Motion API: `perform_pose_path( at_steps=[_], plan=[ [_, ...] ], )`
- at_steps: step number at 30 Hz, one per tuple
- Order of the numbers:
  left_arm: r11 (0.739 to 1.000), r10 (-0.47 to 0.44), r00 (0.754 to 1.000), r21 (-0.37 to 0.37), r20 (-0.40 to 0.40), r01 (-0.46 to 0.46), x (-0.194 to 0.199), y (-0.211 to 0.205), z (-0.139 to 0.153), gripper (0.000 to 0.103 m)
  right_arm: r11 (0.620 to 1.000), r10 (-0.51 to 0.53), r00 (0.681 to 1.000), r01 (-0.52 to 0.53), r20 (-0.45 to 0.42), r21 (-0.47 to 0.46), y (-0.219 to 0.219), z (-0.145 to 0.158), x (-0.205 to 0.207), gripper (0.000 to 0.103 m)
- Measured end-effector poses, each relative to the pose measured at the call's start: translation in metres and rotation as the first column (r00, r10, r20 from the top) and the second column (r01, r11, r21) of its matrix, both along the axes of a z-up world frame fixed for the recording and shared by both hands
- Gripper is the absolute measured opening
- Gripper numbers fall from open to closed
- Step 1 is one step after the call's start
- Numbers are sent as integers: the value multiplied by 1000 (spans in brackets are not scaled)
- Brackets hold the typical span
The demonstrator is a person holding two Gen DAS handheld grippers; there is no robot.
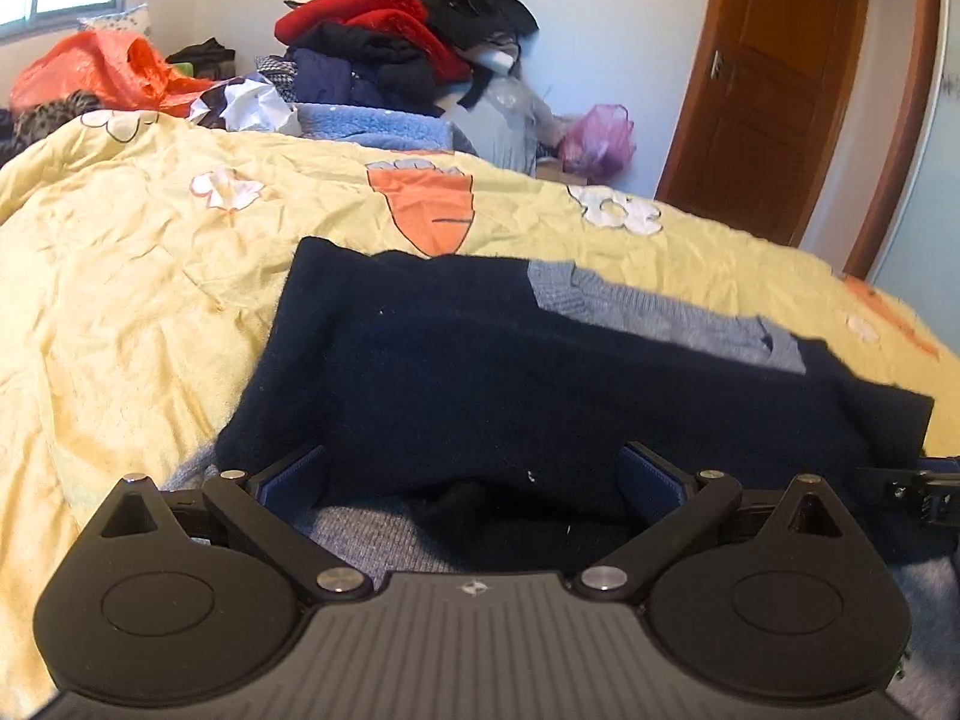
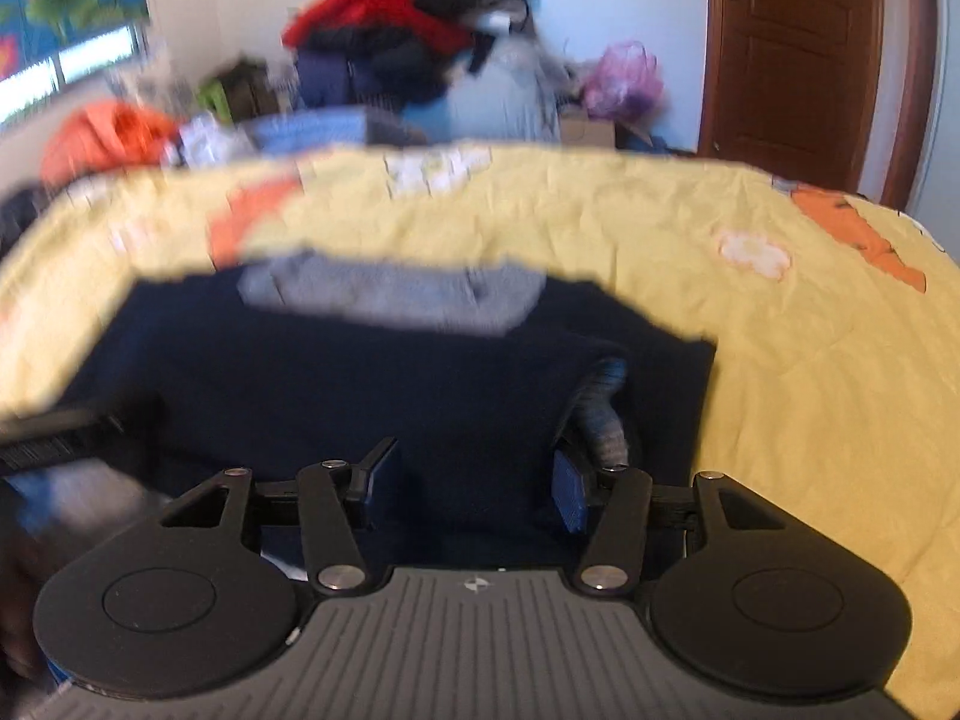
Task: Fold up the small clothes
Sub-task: 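Release the folded sleeves and move both tools back to the hem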
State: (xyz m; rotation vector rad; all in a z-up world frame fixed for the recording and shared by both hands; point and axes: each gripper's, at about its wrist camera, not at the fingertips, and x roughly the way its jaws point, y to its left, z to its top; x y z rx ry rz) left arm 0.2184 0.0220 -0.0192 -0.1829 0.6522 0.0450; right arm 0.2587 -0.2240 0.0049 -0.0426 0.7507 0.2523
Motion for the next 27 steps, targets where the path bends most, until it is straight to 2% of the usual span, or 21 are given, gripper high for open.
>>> perform_pose_path(
  at_steps=[4,7,9,11,13,14,16,18,19,21,23,27],
  plan=[
    [1000,4,1000,9,-16,-4,7,0,-1,103,998,-16,1000,16,-1,59,-19,-1,0,40],
    [997,13,999,74,-44,-9,15,-8,-1,103,1000,12,1000,-13,24,6,-11,-3,-5,41],
    [994,5,999,110,-52,0,16,-11,1,103,998,-49,999,49,13,37,-12,7,-12,42],
    [980,-5,999,198,-54,15,5,-18,9,103,983,-134,991,129,25,133,-20,21,-33,55],
    [968,-65,997,240,-46,74,-20,-23,20,103,970,-114,992,98,61,223,-23,30,-64,65],
    [964,-111,993,237,-46,119,-35,-25,22,103,970,-99,992,80,73,230,-21,31,-77,73],
    [955,-189,980,221,-57,197,-64,-27,19,103,978,-62,996,47,69,201,-11,25,-96,77],
    [937,-235,965,235,-117,257,-83,-31,8,103,988,-28,999,25,19,154,-2,12,-104,77],
    [931,-249,961,242,-121,271,-91,-31,2,103,992,-21,1000,21,-3,127,2,4,-107,77],
    [932,-260,962,236,-87,273,-104,-24,-1,103,997,-8,1000,8,3,75,6,-11,-114,78],
    [952,-255,962,149,-94,267,-99,-11,-5,103,999,29,997,-28,68,-18,16,-21,-124,86],
    [955,-226,968,170,-109,242,-91,-12,-2,103,999,-24,999,25,31,-47,25,-17,-122,87]
  ],
)
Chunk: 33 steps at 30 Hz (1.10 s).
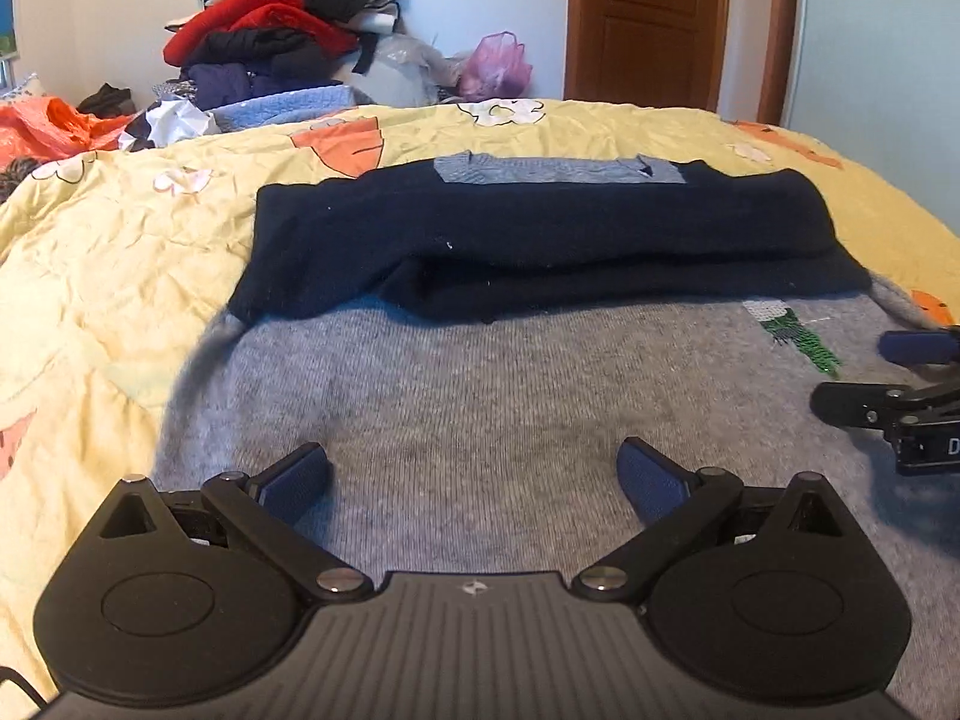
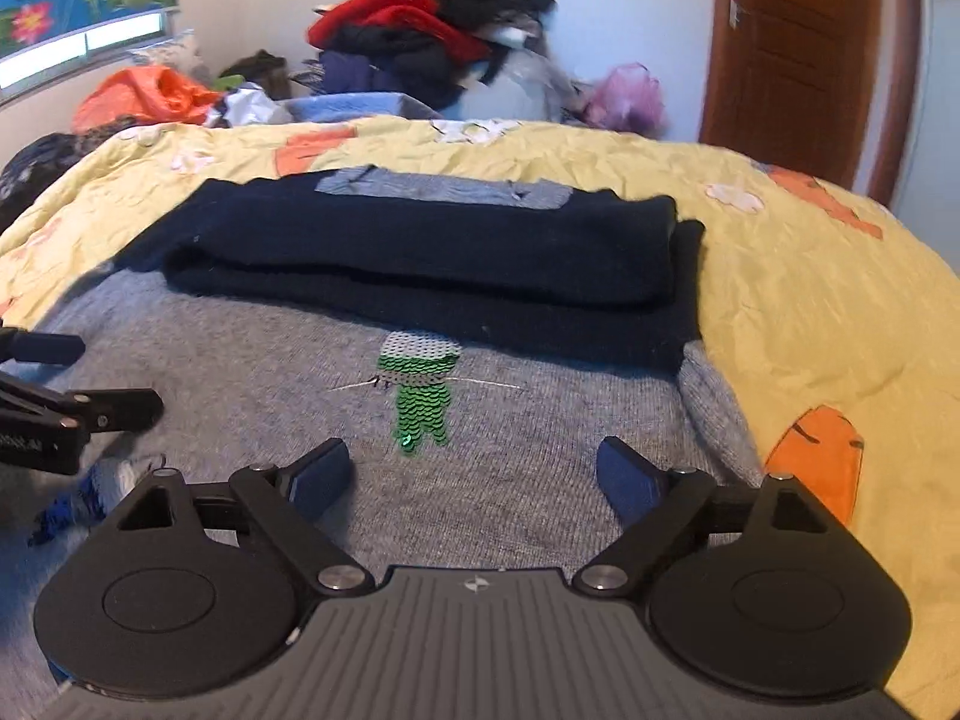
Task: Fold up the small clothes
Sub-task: 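Release the folded sleeves and move both tools back to the hem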
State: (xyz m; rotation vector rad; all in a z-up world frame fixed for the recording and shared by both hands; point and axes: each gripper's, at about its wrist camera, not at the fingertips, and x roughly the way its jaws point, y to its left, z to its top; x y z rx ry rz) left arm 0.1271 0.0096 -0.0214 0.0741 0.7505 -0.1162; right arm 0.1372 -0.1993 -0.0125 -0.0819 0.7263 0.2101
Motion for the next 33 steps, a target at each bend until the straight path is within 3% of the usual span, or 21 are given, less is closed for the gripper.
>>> perform_pose_path(
  at_steps=[2,5,7,9,11,16,19,21,26,29,33],
  plan=[
    [999,34,999,21,-30,-33,-9,-5,8,103,999,-36,999,36,-24,-19,3,5,-12,87],
    [999,-39,999,-34,-22,38,-46,-6,16,103,999,-32,999,31,-16,-28,4,4,-47,97],
    [997,-78,996,-12,-36,78,-65,-8,7,103,1000,-16,1000,16,22,-25,0,-7,-72,102],
    [995,-95,995,-9,22,95,-83,-3,-3,103,1000,-25,999,25,39,-1,-7,-7,-81,102],
    [995,-90,996,-37,11,90,-79,3,-3,103,999,-31,999,32,39,-4,-7,-7,-79,103],
    [997,-77,997,-12,-3,77,-80,-1,-1,103,999,-48,999,48,-10,-22,-2,2,-84,102],
    [999,-51,998,-6,-27,51,-95,0,3,103,999,4,1000,-5,-12,-31,0,-2,-107,103],
    [999,-51,999,-15,-20,50,-110,3,2,103,1000,12,999,-11,31,-7,-6,-6,-121,103],
    [998,-57,998,-16,-31,57,-133,5,5,103,1000,9,1000,-9,-9,-19,-2,3,-132,103],
    [996,-86,996,-3,32,86,-150,8,-2,103,998,59,998,-58,35,-28,-5,-4,-145,103],
    [998,-62,998,0,-9,62,-159,10,6,103,999,40,999,-40,-18,-23,-8,6,-154,103]
  ],
)
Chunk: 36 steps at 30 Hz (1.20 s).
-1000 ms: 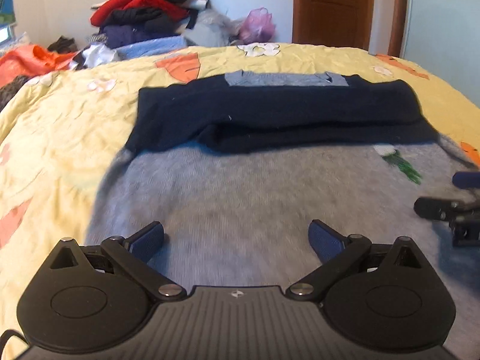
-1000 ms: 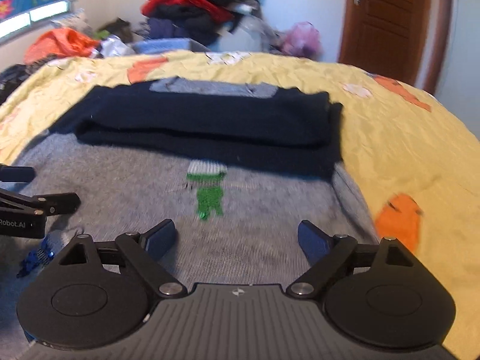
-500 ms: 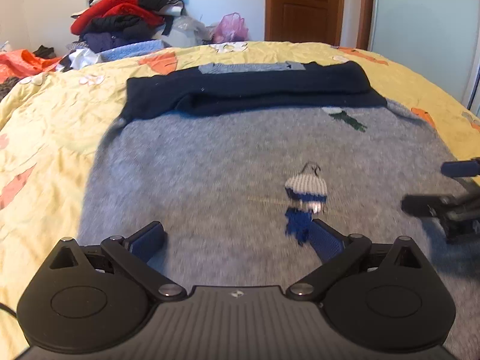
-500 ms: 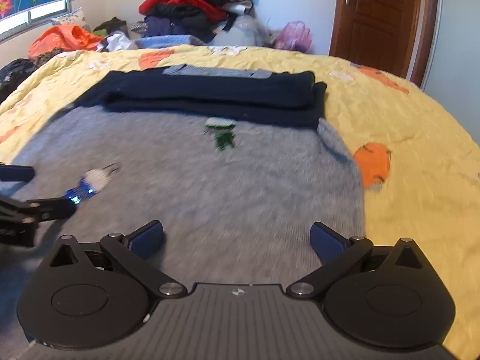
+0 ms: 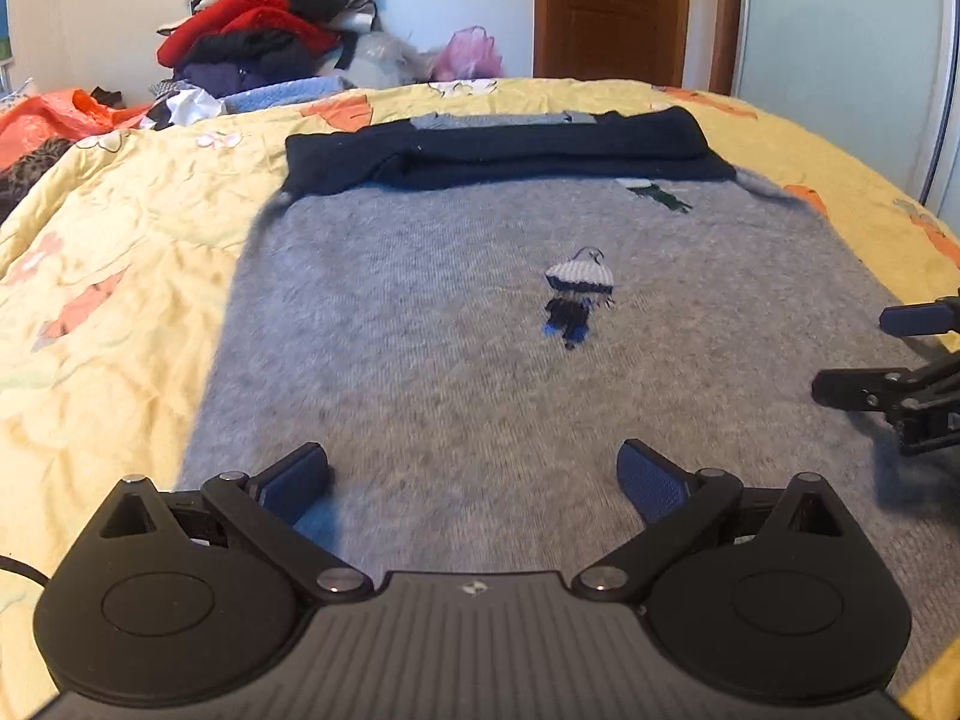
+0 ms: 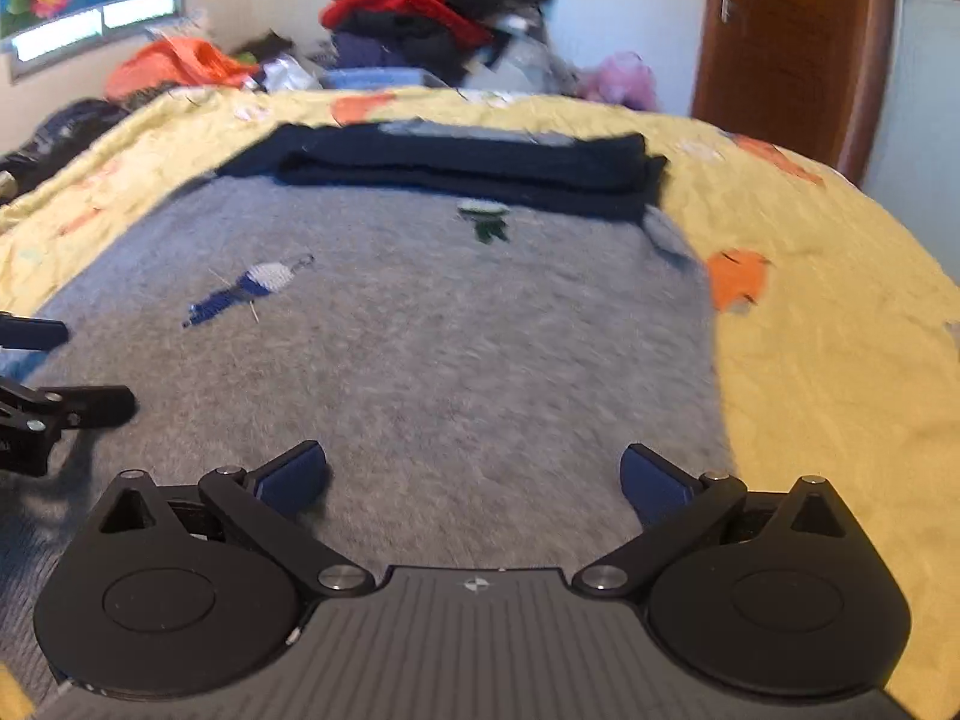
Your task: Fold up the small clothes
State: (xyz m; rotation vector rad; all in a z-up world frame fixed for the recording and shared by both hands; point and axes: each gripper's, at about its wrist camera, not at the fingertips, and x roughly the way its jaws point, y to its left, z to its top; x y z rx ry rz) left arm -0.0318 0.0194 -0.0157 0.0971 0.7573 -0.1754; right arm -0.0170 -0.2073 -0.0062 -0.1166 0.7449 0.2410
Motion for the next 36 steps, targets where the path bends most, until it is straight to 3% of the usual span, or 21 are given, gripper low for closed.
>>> perform_pose_path(
  at_steps=[3,8,11,14,16,18,22,25,28,31,34,36],
  plan=[
    [1000,2,1000,-11,10,-2,-17,2,-5,103,999,37,999,-37,16,2,-3,-7,-20,103],
    [998,54,998,-15,-18,-54,-33,-1,-2,103,997,-16,1000,18,-25,69,-3,-1,-40,103],
    [998,62,998,-13,6,-62,-40,-1,-5,103,999,48,997,-47,57,-12,6,-10,-58,103],
    [997,71,997,-10,-36,-71,-42,-2,0,103,1000,12,1000,-12,-7,21,7,-1,-58,103],
    [998,64,998,-5,-28,-65,-50,-2,-1,103,999,48,999,-47,-13,19,9,-3,-64,103],
    [998,69,997,-6,-22,-69,-59,-1,-1,103,998,68,997,-67,36,-18,10,-8,-73,103],
    [996,81,996,-46,-26,-82,-79,5,-1,103,998,57,998,-57,11,4,7,-7,-80,103],
    [997,75,997,-23,-4,-75,-90,7,3,103,998,59,998,-59,9,7,3,-1,-84,102],
    [992,107,994,-71,2,-107,-95,26,13,103,991,63,998,-63,5,121,-17,18,-87,102],
    [974,189,981,-116,-50,-194,-91,54,11,103,984,-20,999,26,-36,174,-48,29,-84,103],
    [943,245,966,-209,-88,-258,-90,82,9,103,957,-91,987,124,-134,263,-86,31,-81,102],
    [923,245,962,-276,-118,-269,-89,93,11,103,907,-85,964,180,-253,380,-108,24,-78,102]
  ],
)
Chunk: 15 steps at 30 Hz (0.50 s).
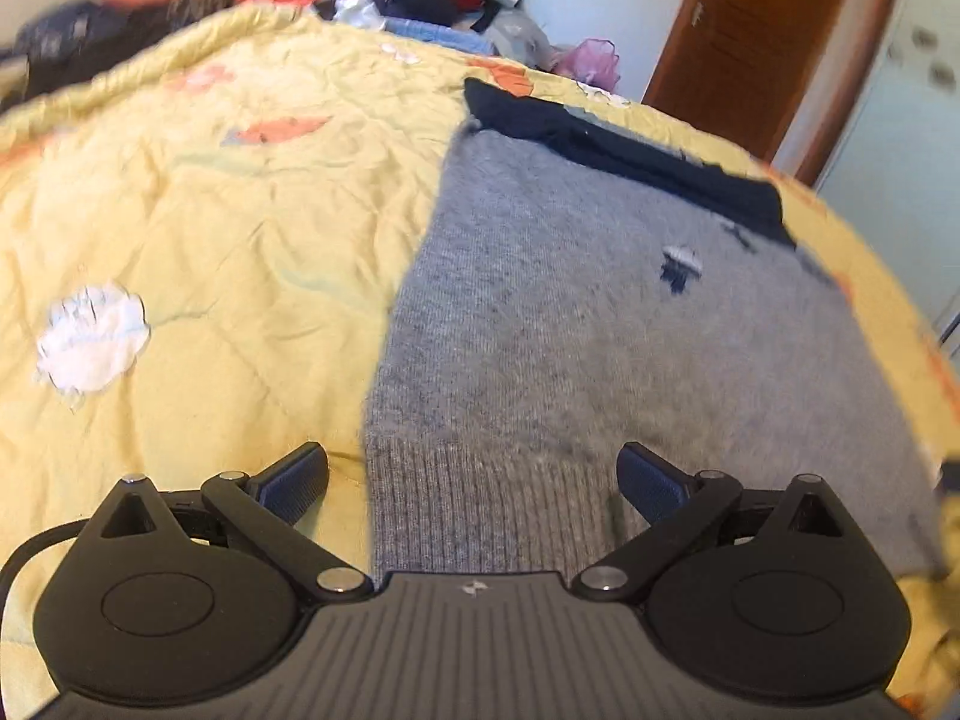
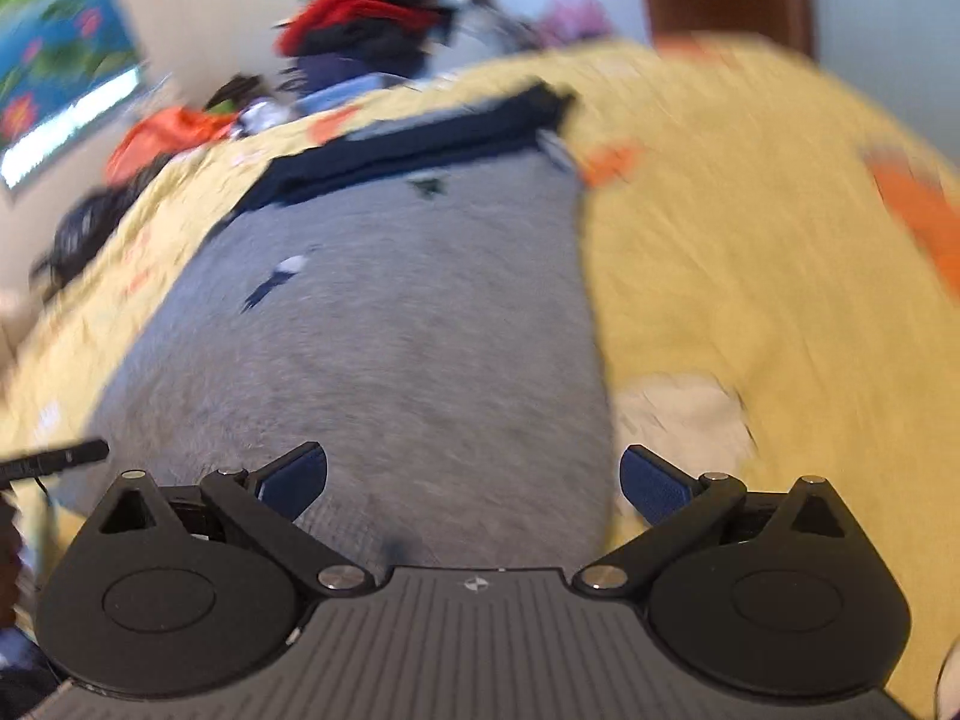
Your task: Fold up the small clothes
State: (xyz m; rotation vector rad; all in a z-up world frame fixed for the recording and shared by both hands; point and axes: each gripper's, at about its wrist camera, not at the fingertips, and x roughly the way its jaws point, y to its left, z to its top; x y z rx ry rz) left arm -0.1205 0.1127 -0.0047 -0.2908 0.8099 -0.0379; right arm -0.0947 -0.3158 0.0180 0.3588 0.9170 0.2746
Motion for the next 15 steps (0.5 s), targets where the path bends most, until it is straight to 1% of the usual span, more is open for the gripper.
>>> perform_pose_path(
  at_steps=[1,2,3,4,5,6,7,8,9,10,11,12,13,14,15],
  plan=[
    [999,-1,1000,-48,-5,1,1,5,1,103,997,8,999,-4,-47,77,-8,-6,1,103],
    [994,-5,1000,-106,-10,3,3,11,2,103,991,15,999,-8,-52,130,-14,-6,0,103],
    [985,-11,1000,-171,-16,8,5,17,2,103,978,36,995,-16,-96,209,-18,-10,2,103],
    [971,-19,999,-241,-26,12,7,22,2,103,960,63,990,-26,-125,279,-20,-13,3,103],
    [949,-27,999,-316,-37,14,10,28,0,103,941,94,983,-35,-159,338,-20,-18,4,103],
    [921,-39,998,-390,-50,16,12,34,-3,103,927,117,979,-47,-169,372,-19,-21,4,102],
    [894,-42,997,-449,-62,10,13,38,-6,103,924,131,978,-60,-164,379,-17,-22,4,101],
    [877,-36,997,-480,-69,-1,13,43,-8,102,927,132,979,-67,-154,370,-16,-21,2,93],
    [870,-33,997,-493,-75,-8,13,47,-8,99,931,123,981,-60,-153,361,-16,-22,2,88],
    [871,-31,996,-491,-83,-14,13,48,-9,91,935,107,981,-44,-160,353,-17,-21,3,72],
    [876,-30,995,-482,-94,-19,13,50,-8,77,940,91,981,-28,-172,339,-19,-23,3,50],
    [884,-30,994,-467,-107,-24,14,51,-8,68,947,78,980,-15,-183,320,-22,-25,5,39],
    [895,-30,992,-445,-120,-27,15,52,-8,54,953,67,980,-7,-188,302,-23,-27,5,22],
    [902,-31,991,-431,-128,-28,15,53,-8,45,956,61,979,-2,-193,294,-25,-29,5,15],
    [907,-32,990,-419,-138,-29,15,55,-9,38,953,60,979,1,-194,302,-29,-30,3,15]
  ],
)
